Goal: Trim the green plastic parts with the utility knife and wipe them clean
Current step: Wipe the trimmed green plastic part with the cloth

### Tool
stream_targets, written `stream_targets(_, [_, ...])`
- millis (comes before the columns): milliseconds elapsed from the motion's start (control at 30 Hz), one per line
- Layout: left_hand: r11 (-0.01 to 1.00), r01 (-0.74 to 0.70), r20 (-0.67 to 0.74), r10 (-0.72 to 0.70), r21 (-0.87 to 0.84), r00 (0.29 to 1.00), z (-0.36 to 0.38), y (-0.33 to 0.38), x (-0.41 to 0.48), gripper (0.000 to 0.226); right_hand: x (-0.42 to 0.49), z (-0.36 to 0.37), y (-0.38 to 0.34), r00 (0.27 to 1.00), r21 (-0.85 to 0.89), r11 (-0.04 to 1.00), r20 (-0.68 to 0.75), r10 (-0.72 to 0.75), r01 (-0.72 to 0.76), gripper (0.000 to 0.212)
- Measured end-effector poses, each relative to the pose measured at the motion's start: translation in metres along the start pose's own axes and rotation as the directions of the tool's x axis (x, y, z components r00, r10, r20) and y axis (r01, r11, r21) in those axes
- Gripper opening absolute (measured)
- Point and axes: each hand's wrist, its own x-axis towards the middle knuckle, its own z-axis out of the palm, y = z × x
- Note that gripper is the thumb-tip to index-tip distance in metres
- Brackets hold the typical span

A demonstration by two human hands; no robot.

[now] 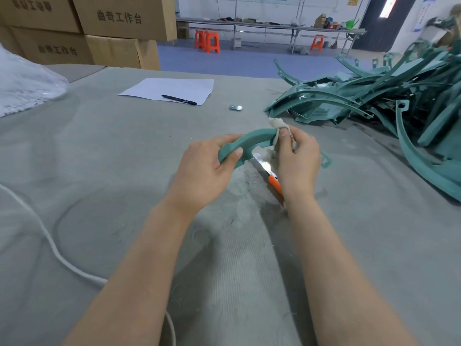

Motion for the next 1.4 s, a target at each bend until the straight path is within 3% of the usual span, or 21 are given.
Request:
stream_targets(133, [1.000, 0.014, -0.016, -0.015, -0.015, 1.000, -0.001, -0.001, 0.001, 0.026, -0.006, 0.005, -0.008, 0.999, 0.016, 0.999, 0.018, -0.030, 0.030, 0.028])
stream_targets(267, [1.000, 0.015, -0.002, -0.015, 0.007, 1.000, -0.004, -0.004, 0.002, 0.028, -0.027, 0.018, -0.025, 0.990, 0.156, 0.982, 0.070, -0.122, 0.110, 0.023])
stream_targets(667, [0.998, -0.022, 0.010, 0.022, 0.053, 1.000, -0.004, -0.009, 0.002, 0.026, -0.036, 0.017, -0.031, 0.993, 0.247, 0.969, 0.115, -0.028, -0.001, 0.023])
stream_targets(733, [0.998, 0.000, -0.015, 0.001, 0.056, 1.000, -0.001, -0.010, 0.003, 0.026, -0.044, 0.021, -0.037, 0.988, 0.274, 0.961, 0.133, -0.078, 0.039, 0.022])
stream_targets(867, [0.992, 0.089, -0.182, -0.105, -0.092, 0.978, -0.003, -0.013, 0.004, 0.035, -0.064, 0.035, -0.052, 0.960, 0.349, 0.922, 0.157, -0.233, 0.167, 0.025])
stream_targets(1000, [0.995, 0.074, -0.182, -0.085, -0.068, 0.980, -0.002, -0.009, 0.004, 0.036, -0.060, 0.027, -0.049, 0.950, 0.344, 0.919, 0.168, -0.262, 0.192, 0.025])
stream_targets(1133, [0.998, 0.005, -0.106, -0.011, -0.057, 0.994, 0.001, -0.004, 0.003, 0.023, -0.047, 0.020, -0.041, 0.970, 0.305, 0.939, 0.129, -0.207, 0.160, 0.024])
stream_targets(1400, [1.000, -0.007, -0.069, 0.005, -0.028, 0.998, 0.004, -0.004, 0.001, 0.029, -0.033, 0.016, -0.031, 0.990, 0.228, 0.970, 0.095, -0.105, 0.081, 0.024])
